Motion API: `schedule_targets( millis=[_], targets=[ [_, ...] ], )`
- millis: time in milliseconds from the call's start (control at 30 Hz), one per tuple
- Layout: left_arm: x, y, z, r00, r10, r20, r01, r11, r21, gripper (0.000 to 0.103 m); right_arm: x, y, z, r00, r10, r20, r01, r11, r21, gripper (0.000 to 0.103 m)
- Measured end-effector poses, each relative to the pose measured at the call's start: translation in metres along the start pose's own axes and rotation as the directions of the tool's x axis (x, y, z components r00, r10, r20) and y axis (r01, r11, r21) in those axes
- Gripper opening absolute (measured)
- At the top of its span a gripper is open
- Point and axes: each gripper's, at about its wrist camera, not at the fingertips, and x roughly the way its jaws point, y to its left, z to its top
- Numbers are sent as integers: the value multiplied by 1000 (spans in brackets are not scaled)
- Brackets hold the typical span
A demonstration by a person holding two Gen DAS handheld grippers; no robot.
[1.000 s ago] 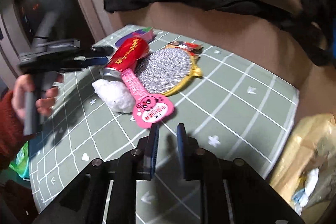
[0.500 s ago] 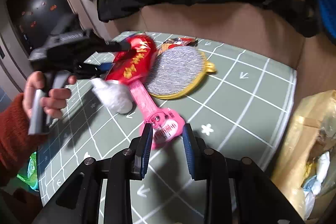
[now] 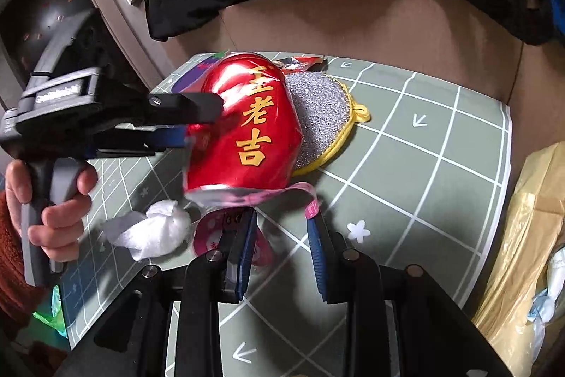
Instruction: Collect trash
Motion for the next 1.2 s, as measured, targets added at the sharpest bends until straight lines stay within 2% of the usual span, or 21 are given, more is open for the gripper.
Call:
schedule_targets(
  millis=[200, 267, 300, 333, 400, 500, 567, 633, 700, 733, 767, 833, 867, 933, 967, 1067, 1200],
  targets=[
    [20, 3, 1, 999, -29, -25, 27, 999, -45, 59, -18, 1, -3, 1000, -18, 24, 19, 999, -48, 29],
    [22, 0, 0, 999, -38, -14, 37, 998, -52, 50, -21, 2, -5, 999, -30, 27, 31, 998, -60, 30],
    [20, -3, 0, 999, -45, -6, 45, 998, -41, 40, -23, 3, -5, 999, -33, 29, 35, 997, -65, 30],
    [18, -7, 0, 999, -35, -2, 35, 999, -23, 33, -25, 2, -6, 999, -34, 30, 36, 997, -67, 30],
    [6, -19, 0, 999, 19, 32, -21, 999, 48, 28, -30, 1, -7, 999, -30, 37, 33, 997, -65, 30],
    [-18, -27, 0, 994, 61, 92, -69, 993, 91, 28, -40, 3, -7, 998, -17, 62, 22, 997, -77, 31],
    [-39, -28, -2, 988, 67, 137, -79, 993, 88, 28, -45, 7, -5, 998, 1, 70, 6, 996, -93, 36],
    [-64, -30, -7, 976, 96, 196, -116, 989, 91, 28, -48, 15, -4, 998, 27, 63, -19, 994, -111, 37],
    [-88, -34, -16, 950, 156, 269, -190, 976, 105, 28, -48, 25, -3, 998, 37, 54, -30, 992, -119, 38],
    [-97, -37, -21, 936, 185, 301, -227, 967, 112, 28, -47, 29, -3, 998, 39, 48, -33, 992, -124, 38],
    [-110, -39, -29, 912, 222, 345, -278, 953, 121, 28, -44, 35, -4, 999, 36, 37, -31, 991, -132, 38],
    [-126, -37, -40, 880, 261, 397, -335, 934, 127, 28, -38, 43, -7, 1000, 10, 28, -5, 989, -149, 38],
    [-136, -36, -48, 858, 288, 426, -369, 922, 121, 28, -36, 45, -9, 1000, -7, 24, 10, 988, -154, 38],
    [-149, -32, -57, 835, 318, 448, -404, 908, 108, 28, -27, 47, -13, 999, -36, 9, 37, 988, -151, 38],
    [-156, -28, -62, 832, 324, 451, -408, 907, 101, 28, -23, 47, -15, 999, -39, 1, 39, 990, -139, 38],
    [-167, -15, -75, 836, 321, 445, -393, 916, 78, 28, -16, 41, -20, 999, -39, -5, 38, 996, -81, 38],
    [-171, -5, -88, 834, 322, 449, -378, 925, 39, 28, -5, 35, -24, 999, -9, -36, 9, 1000, -7, 39]
  ],
)
